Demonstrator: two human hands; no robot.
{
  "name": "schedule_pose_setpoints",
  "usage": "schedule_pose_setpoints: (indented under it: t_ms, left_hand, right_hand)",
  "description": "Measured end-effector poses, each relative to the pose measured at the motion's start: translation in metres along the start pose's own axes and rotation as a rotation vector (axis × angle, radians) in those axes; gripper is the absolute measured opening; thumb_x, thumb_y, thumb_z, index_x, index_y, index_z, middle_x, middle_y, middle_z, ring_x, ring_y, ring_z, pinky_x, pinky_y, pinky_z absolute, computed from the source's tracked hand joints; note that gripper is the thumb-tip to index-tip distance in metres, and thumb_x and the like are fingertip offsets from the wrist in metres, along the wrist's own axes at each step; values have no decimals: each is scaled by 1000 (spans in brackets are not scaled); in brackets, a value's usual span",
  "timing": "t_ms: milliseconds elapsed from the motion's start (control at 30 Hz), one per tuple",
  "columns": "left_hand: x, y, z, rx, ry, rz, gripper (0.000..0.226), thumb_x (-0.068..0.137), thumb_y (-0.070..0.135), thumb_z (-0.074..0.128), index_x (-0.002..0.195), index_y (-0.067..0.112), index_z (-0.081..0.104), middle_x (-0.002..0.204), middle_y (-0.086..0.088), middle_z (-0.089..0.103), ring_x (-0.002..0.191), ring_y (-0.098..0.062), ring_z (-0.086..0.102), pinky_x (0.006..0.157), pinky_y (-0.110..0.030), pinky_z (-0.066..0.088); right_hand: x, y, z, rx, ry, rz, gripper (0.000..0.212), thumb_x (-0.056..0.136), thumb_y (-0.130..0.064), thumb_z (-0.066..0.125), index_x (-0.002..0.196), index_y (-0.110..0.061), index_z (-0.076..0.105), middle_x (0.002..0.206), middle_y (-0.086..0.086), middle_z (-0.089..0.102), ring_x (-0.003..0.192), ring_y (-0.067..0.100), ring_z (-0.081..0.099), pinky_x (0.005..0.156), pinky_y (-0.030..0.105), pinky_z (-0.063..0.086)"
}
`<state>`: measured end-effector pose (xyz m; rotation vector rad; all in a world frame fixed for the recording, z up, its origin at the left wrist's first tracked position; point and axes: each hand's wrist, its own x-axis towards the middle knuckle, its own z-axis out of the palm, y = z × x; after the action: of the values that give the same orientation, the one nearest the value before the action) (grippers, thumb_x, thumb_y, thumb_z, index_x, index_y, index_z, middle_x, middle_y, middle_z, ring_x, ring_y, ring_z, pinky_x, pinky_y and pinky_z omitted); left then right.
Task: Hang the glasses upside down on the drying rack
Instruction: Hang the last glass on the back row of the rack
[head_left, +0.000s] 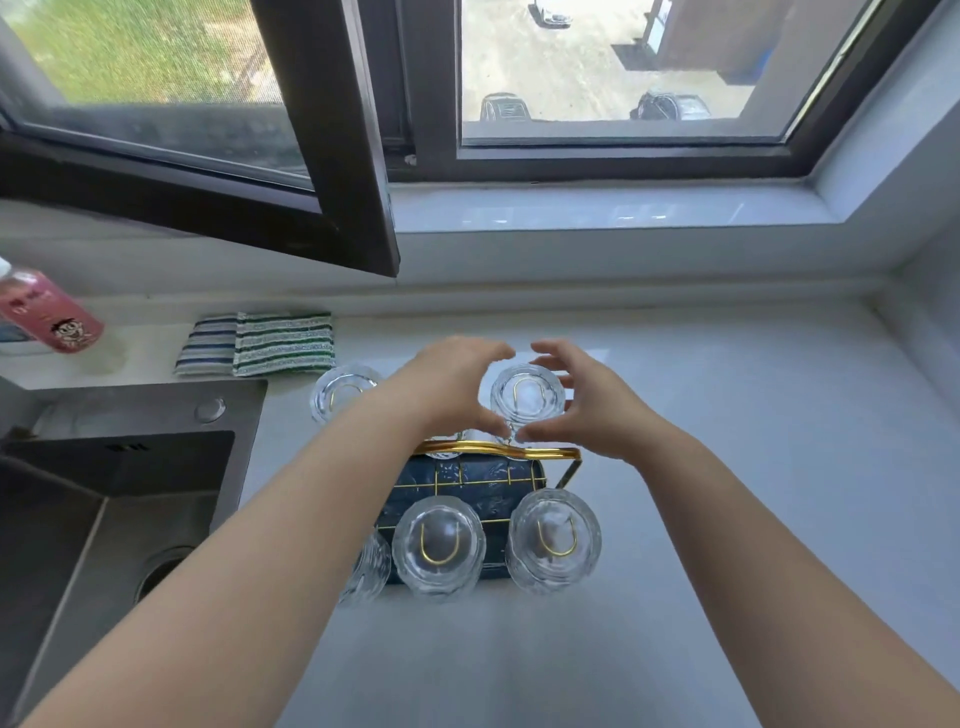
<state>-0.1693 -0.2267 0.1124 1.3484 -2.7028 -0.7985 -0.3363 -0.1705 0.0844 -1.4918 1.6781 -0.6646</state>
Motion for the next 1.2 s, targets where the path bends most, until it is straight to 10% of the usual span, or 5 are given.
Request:
schedule_pose_setpoints:
  t_ms: [867,1200]
  left_hand:
    - [-27,-47,-23,-38,-33,-163,100,55,38,84,137,25,30,141,4,43,129,-17,38,103,-32,30]
    - [-30,-53,-14,-89,35,-133,77,57,33,84,124,23,48,126,3,57,111,-16,52,86,-25,35]
  right_hand:
    - [14,-36,8,-229,-112,-152,89,60,-37,83,134,-25,36,141,-3,44,126,13,41,95,22,31]
    - [30,-54,34,-476,-174,-202,76,61,-36,82,125,-17,48,124,5,61,114,27,51,98,42,40]
